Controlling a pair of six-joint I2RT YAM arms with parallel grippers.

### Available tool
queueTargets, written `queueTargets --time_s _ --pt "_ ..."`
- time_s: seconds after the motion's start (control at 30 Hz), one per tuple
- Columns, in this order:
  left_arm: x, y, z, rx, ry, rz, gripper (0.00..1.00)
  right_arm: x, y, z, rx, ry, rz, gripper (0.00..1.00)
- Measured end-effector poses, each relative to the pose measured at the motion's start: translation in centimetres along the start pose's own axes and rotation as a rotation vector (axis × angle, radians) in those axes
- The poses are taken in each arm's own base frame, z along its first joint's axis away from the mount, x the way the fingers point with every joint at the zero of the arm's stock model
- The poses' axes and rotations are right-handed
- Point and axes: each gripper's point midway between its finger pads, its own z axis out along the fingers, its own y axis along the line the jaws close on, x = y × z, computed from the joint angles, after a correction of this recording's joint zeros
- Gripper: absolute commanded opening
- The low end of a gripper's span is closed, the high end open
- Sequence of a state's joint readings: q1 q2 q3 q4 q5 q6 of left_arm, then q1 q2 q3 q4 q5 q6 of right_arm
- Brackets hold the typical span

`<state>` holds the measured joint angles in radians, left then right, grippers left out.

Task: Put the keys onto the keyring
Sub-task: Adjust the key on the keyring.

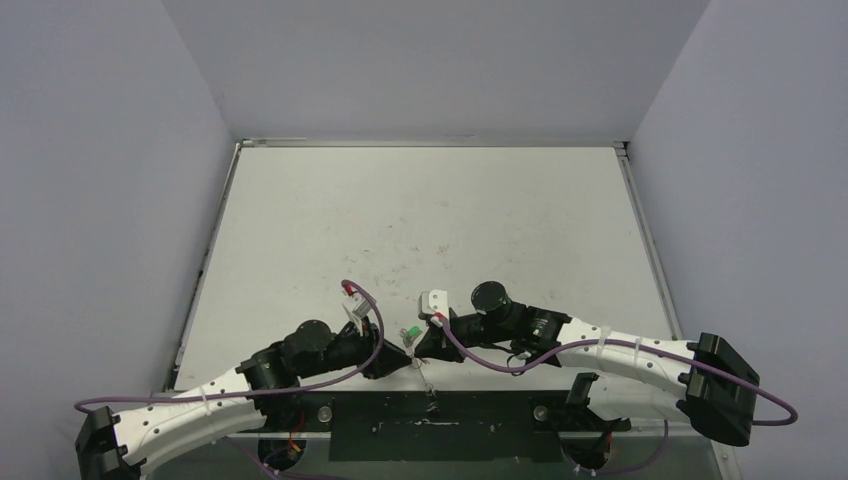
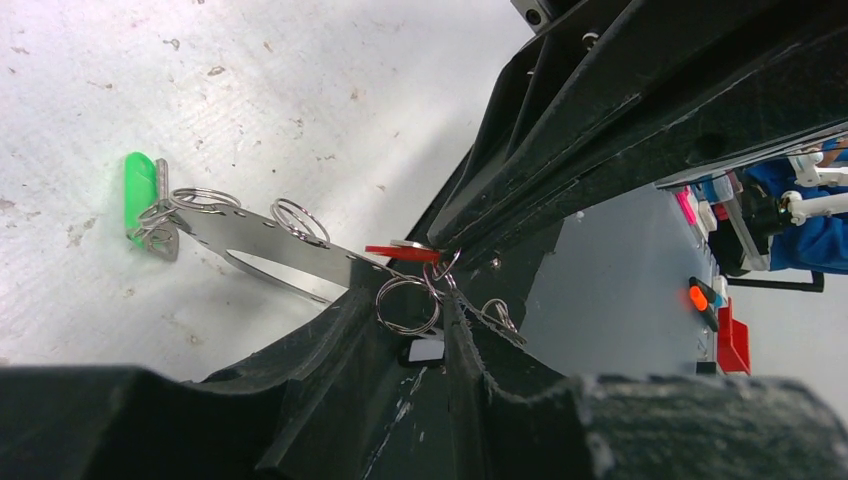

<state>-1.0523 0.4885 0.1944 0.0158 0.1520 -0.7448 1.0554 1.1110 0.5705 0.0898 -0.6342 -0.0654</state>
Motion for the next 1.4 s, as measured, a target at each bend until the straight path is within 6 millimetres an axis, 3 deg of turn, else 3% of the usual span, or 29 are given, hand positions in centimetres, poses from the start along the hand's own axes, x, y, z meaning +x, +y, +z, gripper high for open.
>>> queueTargets --time_s 0.37,0.47,0.67,1.07,1.3,1.4 --pt "0.9 -0.1 0.6 0.003 0.048 -0.047 0.31 -0.1 -0.2 0.3 0.001 -0.008 -0.002 0.00" --pt "0.9 -0.2 0.8 0.008 0.052 -0.053 0.25 -0.1 -0.2 0.4 0.000 -0.007 0.002 0.00" --pt "0.6 -0.5 0.9 0.025 0.042 -0.047 0.00 -0.2 -0.2 0.5 0.003 -0.011 0.000 0.00" --pt "0.5 -0.1 0.3 0.033 -0.007 -0.024 0.00 -0.3 -0.9 0.3 0.050 -0.013 0.003 0.00" --pt "0.6 0.2 0.3 0.021 -0.007 -0.028 0.33 -0.3 -1.1 0.2 0.064 -0.010 0.012 0.00" --pt "0.5 0.1 0.4 0.032 -0.018 -0.041 0.40 -0.3 -1.1 0.2 0.067 -0.010 0.013 0.00"
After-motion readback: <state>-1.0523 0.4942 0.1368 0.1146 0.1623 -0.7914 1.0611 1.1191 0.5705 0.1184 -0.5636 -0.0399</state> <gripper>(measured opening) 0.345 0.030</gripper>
